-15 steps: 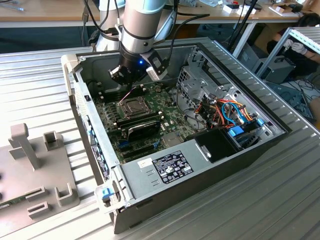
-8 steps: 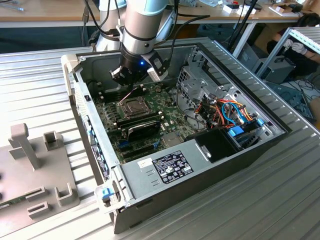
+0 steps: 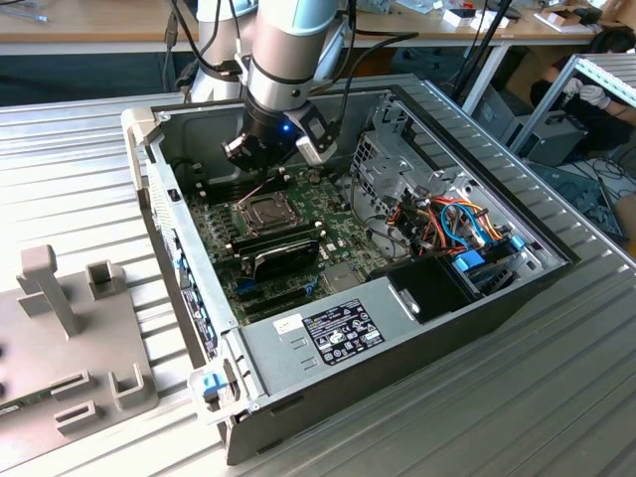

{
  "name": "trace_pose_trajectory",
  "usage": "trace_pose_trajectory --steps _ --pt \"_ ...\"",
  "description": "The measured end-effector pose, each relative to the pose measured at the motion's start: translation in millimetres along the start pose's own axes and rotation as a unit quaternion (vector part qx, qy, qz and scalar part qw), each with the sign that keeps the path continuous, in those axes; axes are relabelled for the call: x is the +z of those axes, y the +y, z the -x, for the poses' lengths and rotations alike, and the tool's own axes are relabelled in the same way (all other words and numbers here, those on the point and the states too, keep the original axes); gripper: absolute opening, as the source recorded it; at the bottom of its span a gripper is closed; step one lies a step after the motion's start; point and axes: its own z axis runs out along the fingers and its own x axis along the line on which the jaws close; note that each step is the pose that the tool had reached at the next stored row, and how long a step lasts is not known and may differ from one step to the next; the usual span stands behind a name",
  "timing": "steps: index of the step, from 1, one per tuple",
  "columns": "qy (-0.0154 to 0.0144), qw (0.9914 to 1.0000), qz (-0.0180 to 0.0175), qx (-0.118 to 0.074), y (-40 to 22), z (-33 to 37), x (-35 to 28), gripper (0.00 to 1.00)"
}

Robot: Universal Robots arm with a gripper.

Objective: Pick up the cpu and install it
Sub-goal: 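Install the first cpu locking lever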

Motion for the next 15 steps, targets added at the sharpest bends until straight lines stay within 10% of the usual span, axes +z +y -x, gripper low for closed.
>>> trace_pose_trajectory --steps 15 --pt "-0.0003 1.0 -0.0002 0.002 -4.0 2.4 5.8 0.11"
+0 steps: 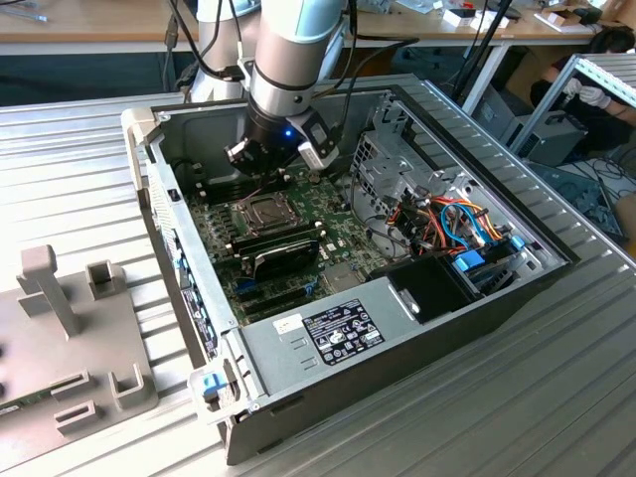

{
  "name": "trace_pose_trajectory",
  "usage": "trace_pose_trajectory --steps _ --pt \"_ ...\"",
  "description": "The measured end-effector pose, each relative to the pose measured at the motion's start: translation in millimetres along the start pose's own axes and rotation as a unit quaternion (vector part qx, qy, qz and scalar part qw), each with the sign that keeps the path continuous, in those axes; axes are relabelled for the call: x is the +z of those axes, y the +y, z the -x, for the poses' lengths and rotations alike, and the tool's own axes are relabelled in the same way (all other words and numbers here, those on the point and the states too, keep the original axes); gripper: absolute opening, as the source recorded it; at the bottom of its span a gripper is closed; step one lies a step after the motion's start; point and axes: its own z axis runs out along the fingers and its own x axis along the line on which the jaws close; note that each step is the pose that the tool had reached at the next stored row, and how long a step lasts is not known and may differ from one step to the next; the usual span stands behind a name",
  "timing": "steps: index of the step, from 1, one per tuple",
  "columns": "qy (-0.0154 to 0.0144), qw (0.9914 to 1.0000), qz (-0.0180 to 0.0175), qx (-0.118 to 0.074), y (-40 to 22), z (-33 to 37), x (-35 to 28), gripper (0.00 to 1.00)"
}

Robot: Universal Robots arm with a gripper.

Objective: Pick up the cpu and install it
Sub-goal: 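Install the first cpu locking lever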

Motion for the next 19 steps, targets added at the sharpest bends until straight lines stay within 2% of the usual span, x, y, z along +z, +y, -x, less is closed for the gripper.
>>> trace_pose_trajectory --steps 11,15,18,19 --pt "0.0003 0.99998 -0.0055 0.0 -1.1 0.9 5.6 0.11" --pt "0.0002 0.99998 -0.0059 0.0 -1.2 1.3 6.4 0.11" --pt "0.0006 0.99992 -0.0123 -0.001 -1.7 2.1 8.7 0.11" --pt "0.0006 0.99992 -0.0124 -0.001 -1.8 2.0 8.7 0.11"
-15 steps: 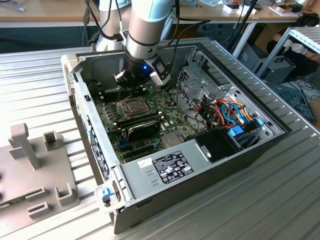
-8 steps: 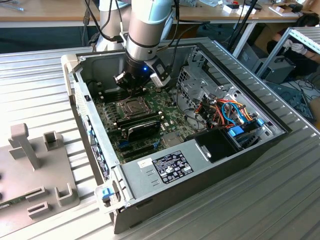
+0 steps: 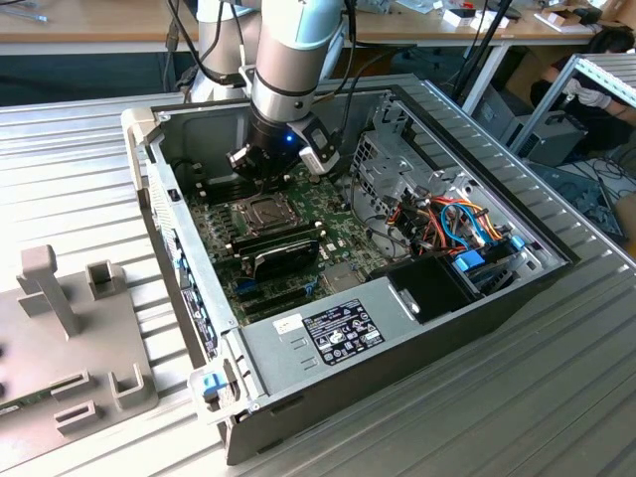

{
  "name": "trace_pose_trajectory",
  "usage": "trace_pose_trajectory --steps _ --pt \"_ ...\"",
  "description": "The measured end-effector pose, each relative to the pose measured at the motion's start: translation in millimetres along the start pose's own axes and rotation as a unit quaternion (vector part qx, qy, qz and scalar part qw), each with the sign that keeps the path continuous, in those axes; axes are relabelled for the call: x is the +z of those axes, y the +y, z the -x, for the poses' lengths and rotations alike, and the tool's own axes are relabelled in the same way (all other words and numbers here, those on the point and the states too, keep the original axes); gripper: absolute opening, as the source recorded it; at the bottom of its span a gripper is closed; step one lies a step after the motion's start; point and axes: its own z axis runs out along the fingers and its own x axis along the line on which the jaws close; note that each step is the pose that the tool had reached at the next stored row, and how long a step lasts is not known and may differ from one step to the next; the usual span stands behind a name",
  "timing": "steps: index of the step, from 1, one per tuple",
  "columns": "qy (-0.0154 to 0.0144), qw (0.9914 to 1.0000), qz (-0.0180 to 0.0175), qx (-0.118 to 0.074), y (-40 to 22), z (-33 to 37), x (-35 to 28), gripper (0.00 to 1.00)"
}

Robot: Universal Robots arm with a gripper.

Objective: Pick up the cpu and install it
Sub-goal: 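Install the first cpu locking lever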

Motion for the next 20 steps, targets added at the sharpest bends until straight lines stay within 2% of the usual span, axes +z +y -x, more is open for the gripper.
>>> trace_pose_trajectory --steps 4,7,8,9,12,13,14,20 --pt "-0.0001 1.0 -0.0012 0.0 0.2 -0.1 0.4 0.11" --pt "0.0002 0.99999 -0.0046 0.0 3.0 0.0 0.8 0.11" --pt "0.0002 0.99997 -0.0071 0.0 4.4 0.1 1.0 0.11" --pt "0.0003 0.99994 -0.0106 0.0 5.0 0.2 1.2 0.11" --pt "0.0013 0.99949 -0.032 -0.001 6.5 0.2 1.7 0.11" --pt "0.0014 0.99935 -0.0361 -0.001 6.9 0.2 1.9 0.11" --pt "0.0015 0.99927 -0.0383 -0.001 7.4 0.2 1.9 0.11" --pt "0.0016 0.99923 -0.0393 -0.001 9.8 0.3 2.3 0.11"
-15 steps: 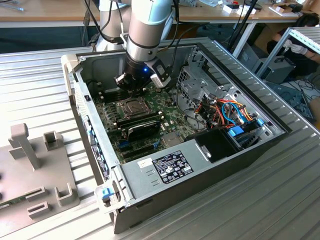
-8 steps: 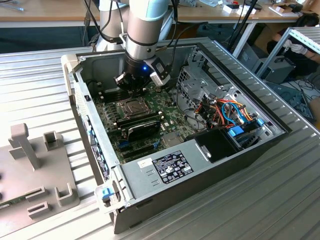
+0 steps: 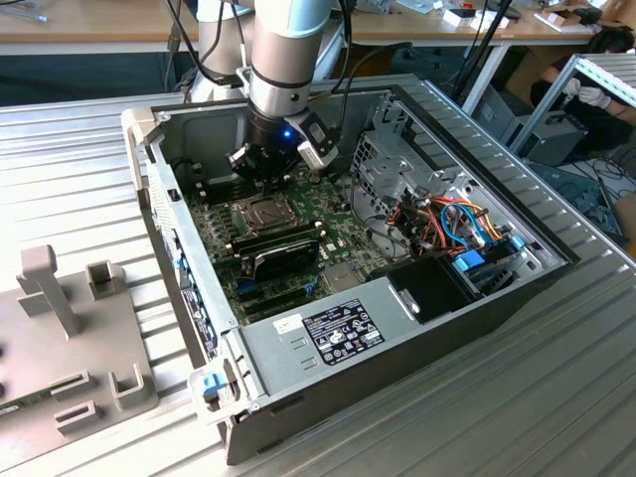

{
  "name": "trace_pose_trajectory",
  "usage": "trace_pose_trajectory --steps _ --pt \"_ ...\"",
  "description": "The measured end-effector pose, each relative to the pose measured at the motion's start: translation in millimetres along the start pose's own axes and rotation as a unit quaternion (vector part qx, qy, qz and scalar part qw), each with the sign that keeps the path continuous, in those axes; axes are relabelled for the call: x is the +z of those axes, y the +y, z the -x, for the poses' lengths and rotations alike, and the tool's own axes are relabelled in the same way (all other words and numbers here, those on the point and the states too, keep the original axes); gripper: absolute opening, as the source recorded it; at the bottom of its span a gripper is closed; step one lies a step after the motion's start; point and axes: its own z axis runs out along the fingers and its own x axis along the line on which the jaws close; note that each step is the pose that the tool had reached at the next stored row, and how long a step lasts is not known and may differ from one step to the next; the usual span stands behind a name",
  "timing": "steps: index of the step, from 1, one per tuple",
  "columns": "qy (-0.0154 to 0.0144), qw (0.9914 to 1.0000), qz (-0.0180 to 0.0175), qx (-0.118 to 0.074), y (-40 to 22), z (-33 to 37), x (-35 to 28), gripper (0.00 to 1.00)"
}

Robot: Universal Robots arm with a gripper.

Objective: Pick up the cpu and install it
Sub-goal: 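Install the first cpu locking lever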

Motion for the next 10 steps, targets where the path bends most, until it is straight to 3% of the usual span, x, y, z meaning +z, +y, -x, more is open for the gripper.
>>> trace_pose_trajectory --steps 10 --pt "-0.0001 1.0 0.0002 0.0 0.8 0.3 -6.4 0.11"
